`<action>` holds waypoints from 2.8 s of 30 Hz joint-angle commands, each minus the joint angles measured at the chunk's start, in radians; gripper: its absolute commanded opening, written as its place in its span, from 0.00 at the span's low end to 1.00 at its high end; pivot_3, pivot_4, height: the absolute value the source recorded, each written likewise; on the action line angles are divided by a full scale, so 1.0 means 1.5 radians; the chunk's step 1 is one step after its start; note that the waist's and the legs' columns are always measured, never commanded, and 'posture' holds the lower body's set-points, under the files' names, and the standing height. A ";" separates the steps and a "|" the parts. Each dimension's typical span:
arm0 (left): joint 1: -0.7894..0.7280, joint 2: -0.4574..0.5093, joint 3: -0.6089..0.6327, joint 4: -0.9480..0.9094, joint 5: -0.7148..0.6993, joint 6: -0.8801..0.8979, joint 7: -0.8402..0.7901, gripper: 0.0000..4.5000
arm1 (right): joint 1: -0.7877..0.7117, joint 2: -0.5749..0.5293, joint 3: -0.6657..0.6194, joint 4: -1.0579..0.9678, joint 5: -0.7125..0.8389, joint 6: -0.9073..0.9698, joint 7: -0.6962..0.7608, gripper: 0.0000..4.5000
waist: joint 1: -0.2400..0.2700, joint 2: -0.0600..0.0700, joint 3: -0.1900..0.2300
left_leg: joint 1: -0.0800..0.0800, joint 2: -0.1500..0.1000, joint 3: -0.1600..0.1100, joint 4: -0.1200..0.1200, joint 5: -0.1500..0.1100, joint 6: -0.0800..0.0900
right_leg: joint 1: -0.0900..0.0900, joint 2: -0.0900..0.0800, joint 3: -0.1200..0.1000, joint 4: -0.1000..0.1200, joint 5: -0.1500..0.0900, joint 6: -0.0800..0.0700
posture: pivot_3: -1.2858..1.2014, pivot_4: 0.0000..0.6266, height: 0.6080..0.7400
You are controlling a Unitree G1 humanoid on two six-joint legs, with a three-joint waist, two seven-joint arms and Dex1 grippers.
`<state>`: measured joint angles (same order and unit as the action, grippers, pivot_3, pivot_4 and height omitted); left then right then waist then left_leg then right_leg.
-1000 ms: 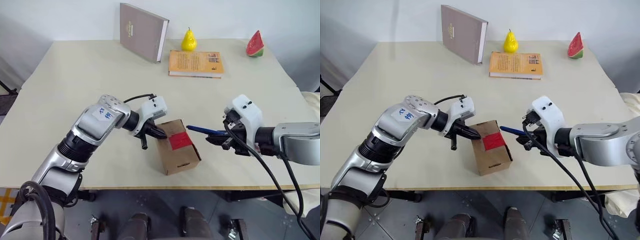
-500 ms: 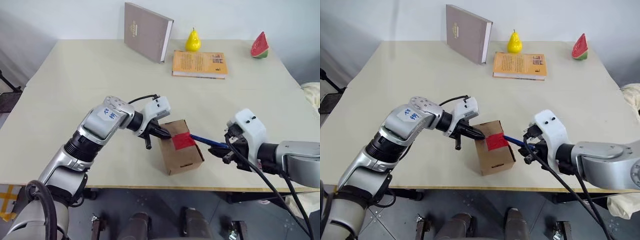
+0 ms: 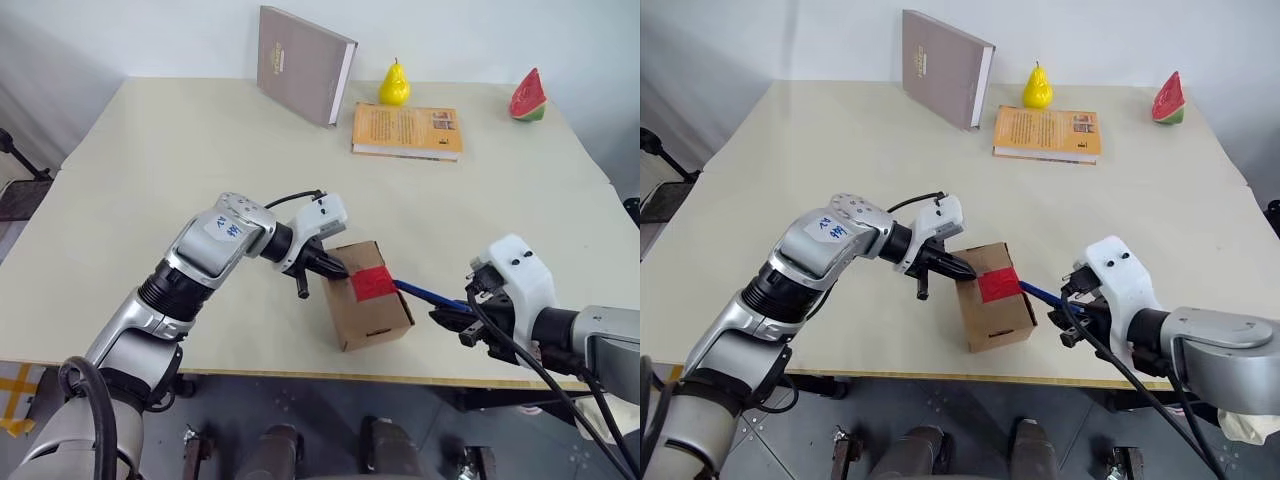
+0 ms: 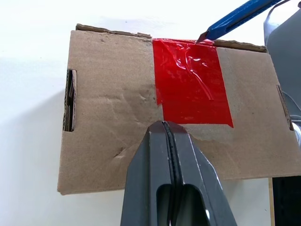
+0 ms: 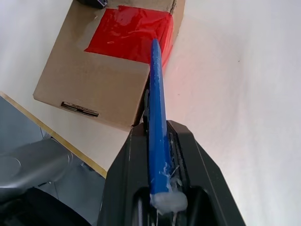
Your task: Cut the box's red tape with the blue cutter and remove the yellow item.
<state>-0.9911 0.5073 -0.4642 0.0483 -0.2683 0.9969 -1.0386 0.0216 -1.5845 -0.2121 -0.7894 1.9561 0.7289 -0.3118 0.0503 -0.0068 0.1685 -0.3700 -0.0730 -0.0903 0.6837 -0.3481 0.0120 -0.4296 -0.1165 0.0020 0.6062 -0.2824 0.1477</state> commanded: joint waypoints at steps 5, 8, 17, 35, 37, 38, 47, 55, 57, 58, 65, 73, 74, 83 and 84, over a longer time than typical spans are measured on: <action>0.005 -0.001 -0.028 0.015 0.021 0.003 0.003 0.00 | 0.067 -0.014 -0.071 -0.030 0.011 -0.016 -0.004 0.03 | 0.001 0.000 0.000 | 0.000 0.000 0.000 0.000 0.000 0.000 | 0.000 0.000 0.000 0.000 0.000 0.000 | 0.52 0.24 1.00; 0.004 -0.004 -0.029 0.014 0.020 0.003 0.004 0.00 | 0.095 -0.016 -0.090 -0.042 0.011 -0.022 -0.008 0.03 | 0.001 0.000 0.000 | 0.000 0.000 0.000 0.000 0.000 0.000 | 0.001 0.000 0.000 0.000 0.000 0.000 | 0.52 0.24 1.00; 0.001 -0.006 -0.028 0.020 0.021 0.000 0.003 0.00 | 0.131 -0.023 -0.105 -0.052 0.011 -0.047 -0.017 0.03 | 0.002 0.000 0.000 | 0.000 0.000 0.000 0.000 0.000 0.000 | 0.001 0.000 0.000 0.000 0.000 0.000 | 0.52 0.24 1.00; 0.015 0.011 -0.022 -0.024 0.008 0.031 0.003 0.00 | -0.043 -0.054 0.080 -0.033 0.011 -0.094 0.003 0.03 | -0.003 0.000 0.000 | 0.000 0.000 0.000 0.000 0.000 0.000 | 0.001 0.000 0.000 -0.001 0.000 0.000 | 0.52 0.24 1.00; 0.017 0.013 -0.022 -0.030 0.006 0.035 0.004 0.00 | -0.103 -0.032 0.121 -0.018 0.011 -0.079 -0.003 0.03 | -0.005 0.001 0.000 | 0.000 0.001 0.000 0.000 0.000 0.000 | 0.001 0.000 0.000 -0.001 0.000 0.000 | 0.52 0.24 1.00; 0.018 0.013 -0.021 -0.032 0.005 0.037 0.004 0.00 | -0.136 -0.016 0.143 -0.010 0.011 -0.067 -0.011 0.03 | -0.007 0.001 0.000 | 0.000 0.000 0.000 0.000 0.000 0.000 | 0.001 0.000 0.000 -0.001 0.000 0.000 | 0.52 0.24 1.00; 0.026 0.014 -0.020 -0.050 0.003 0.046 0.002 0.00 | -0.375 0.154 0.307 0.078 0.011 0.071 -0.103 0.03 | -0.015 0.001 0.000 | 0.000 0.000 -0.001 0.000 0.000 0.000 | 0.000 0.000 0.000 0.000 0.000 0.000 | 0.52 0.24 1.00; 0.026 0.019 -0.016 -0.053 0.005 0.048 0.005 0.00 | -0.408 0.207 0.318 0.112 0.011 0.117 -0.148 0.03 | -0.016 0.001 0.000 | 0.000 0.000 -0.003 0.000 0.000 -0.001 | 0.000 0.000 -0.001 0.001 0.000 0.000 | 0.52 0.24 1.00; 0.026 0.019 -0.016 -0.051 0.005 0.047 0.005 0.00 | -0.397 0.198 0.299 0.110 0.011 0.115 -0.143 0.03 | -0.016 0.001 0.000 | 0.000 0.000 -0.003 0.000 0.000 -0.001 | 0.000 0.000 -0.001 0.001 0.000 0.000 | 0.52 0.24 1.00; 0.026 0.018 -0.016 -0.051 0.005 0.047 0.006 0.00 | -0.390 0.191 0.288 0.109 0.011 0.114 -0.141 0.03 | -0.016 0.001 0.000 | 0.000 0.000 -0.003 0.000 0.000 -0.001 | 0.000 0.000 -0.001 0.001 0.000 0.000 | 0.52 0.24 1.00; 0.022 0.008 -0.019 -0.039 0.008 0.039 0.007 0.00 | -0.339 0.150 0.234 0.104 0.011 0.110 -0.131 0.03 | -0.014 0.001 0.000 | -0.001 0.000 -0.004 0.000 0.000 0.000 | 0.001 0.000 -0.002 0.002 0.000 0.000 | 0.52 0.24 1.00; 0.019 0.008 -0.018 -0.034 0.010 0.034 0.007 0.00 | -0.343 0.165 0.240 0.107 0.011 0.113 -0.141 0.03 | -0.014 0.001 0.000 | -0.001 0.000 -0.004 0.000 0.000 0.000 | 0.001 0.000 -0.002 0.002 0.000 0.000 | 0.52 0.24 1.00; 0.019 0.008 -0.018 -0.034 0.010 0.035 0.008 0.00 | -0.341 0.165 0.240 0.104 0.011 0.115 -0.138 0.03 | -0.014 0.001 0.000 | -0.001 0.000 -0.004 0.000 0.000 0.000 | 0.001 0.000 -0.002 0.002 0.000 0.000 | 0.52 0.24 1.00; 0.020 0.008 -0.018 -0.032 0.011 0.034 0.009 0.00 | -0.302 0.151 0.229 0.071 0.011 0.099 -0.129 0.03 | -0.014 0.001 0.000 | -0.001 0.000 -0.004 0.000 0.000 0.000 | 0.001 0.000 -0.002 0.002 0.000 0.000 | 0.52 0.24 1.00; 0.020 0.007 -0.018 -0.032 0.011 0.034 0.009 0.00 | -0.289 0.146 0.222 0.064 0.011 0.093 -0.129 0.03 | -0.014 0.001 0.000 | -0.001 0.000 -0.004 0.000 0.000 0.000 | 0.001 0.000 -0.002 0.002 0.000 0.000 | 0.52 0.24 1.00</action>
<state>-0.9723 0.5183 -0.4556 -0.0178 -0.2685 1.0389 -1.0286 -0.4317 -1.3419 0.1409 -0.6581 1.9655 0.8724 -0.5060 0.0296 -0.0054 0.1691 -0.3710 -0.0734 -0.0962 0.6840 -0.3480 0.0115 -0.4287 -0.1168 -0.0019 0.6095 -0.2822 0.1480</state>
